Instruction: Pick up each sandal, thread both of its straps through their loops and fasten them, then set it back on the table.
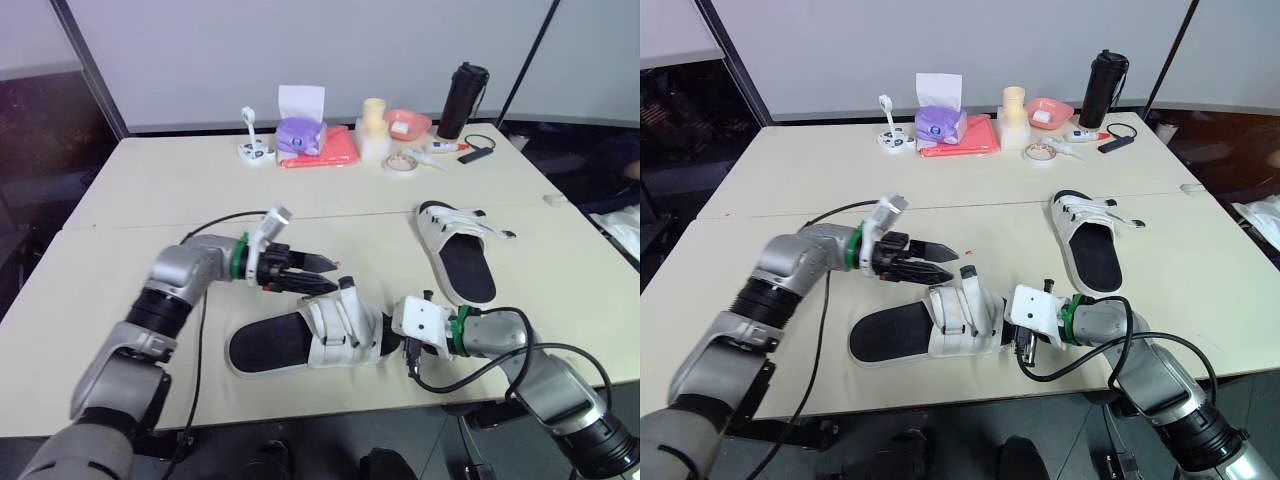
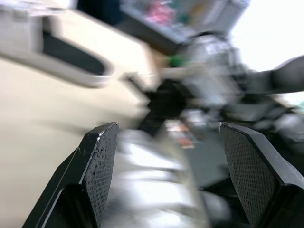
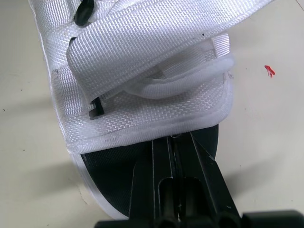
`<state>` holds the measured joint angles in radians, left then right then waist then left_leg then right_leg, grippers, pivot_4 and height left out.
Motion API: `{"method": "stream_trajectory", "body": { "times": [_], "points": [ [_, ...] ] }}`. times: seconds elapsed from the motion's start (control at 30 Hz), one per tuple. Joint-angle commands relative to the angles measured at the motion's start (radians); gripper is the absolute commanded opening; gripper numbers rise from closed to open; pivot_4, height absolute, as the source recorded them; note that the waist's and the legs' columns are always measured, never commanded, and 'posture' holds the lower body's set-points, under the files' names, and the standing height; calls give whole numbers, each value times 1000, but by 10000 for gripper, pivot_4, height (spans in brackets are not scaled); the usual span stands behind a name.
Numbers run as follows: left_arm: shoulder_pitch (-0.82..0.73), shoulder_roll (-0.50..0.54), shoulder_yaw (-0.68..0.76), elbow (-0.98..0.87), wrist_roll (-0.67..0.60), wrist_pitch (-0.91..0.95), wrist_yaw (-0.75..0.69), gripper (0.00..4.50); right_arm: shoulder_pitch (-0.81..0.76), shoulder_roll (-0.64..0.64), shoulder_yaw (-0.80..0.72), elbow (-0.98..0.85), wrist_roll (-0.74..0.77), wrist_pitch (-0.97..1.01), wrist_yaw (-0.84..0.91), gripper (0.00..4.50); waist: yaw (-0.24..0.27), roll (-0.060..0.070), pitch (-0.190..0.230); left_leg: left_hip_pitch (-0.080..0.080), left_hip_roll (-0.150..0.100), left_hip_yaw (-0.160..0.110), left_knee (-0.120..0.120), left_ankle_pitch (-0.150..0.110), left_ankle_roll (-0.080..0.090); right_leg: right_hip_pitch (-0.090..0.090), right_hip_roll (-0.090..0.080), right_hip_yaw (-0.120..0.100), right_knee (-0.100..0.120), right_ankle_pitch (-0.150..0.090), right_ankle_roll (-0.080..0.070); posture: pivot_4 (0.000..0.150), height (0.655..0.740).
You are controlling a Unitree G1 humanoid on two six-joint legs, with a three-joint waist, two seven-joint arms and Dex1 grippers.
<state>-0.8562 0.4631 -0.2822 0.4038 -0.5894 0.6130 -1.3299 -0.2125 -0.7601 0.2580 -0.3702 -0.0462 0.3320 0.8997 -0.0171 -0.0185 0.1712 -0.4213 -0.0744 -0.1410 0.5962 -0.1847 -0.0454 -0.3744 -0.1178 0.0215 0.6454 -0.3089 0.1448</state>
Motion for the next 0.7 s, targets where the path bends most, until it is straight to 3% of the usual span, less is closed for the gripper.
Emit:
{"method": "stream_trajectory", "body": {
  "times": [0.03,0.37,0.47,0.63,0.7],
  "points": [
    [-7,-48,10,15,79,-53,60,35065,13,5,33,34,-24,10,2,0,0,0,0,0,0,0,0,0,0,0,0,0,1,0,0,1500,7344],
    [24,-138,42,-46,104,10,115,35065,19,-2,26,47,-28,-6,3,0,2,0,0,1,0,0,0,1,-1,0,0,0,2,0,0,1500,7344],
    [32,-137,46,-80,96,57,114,26776,17,-2,26,50,-28,-6,3,0,2,0,0,1,0,0,1,1,-1,1,0,0,2,0,0,1500,7344],
    [45,-138,63,-116,102,88,121,1028,12,0,30,58,-31,-11,5,0,2,0,0,2,0,0,1,1,-1,1,0,0,2,0,0,1500,7344],
    [54,-134,75,-143,85,102,110,425,11,1,32,60,-32,-13,5,0,2,0,0,2,0,-1,1,1,-1,1,0,0,2,0,0,1500,7344]
  ]
}}
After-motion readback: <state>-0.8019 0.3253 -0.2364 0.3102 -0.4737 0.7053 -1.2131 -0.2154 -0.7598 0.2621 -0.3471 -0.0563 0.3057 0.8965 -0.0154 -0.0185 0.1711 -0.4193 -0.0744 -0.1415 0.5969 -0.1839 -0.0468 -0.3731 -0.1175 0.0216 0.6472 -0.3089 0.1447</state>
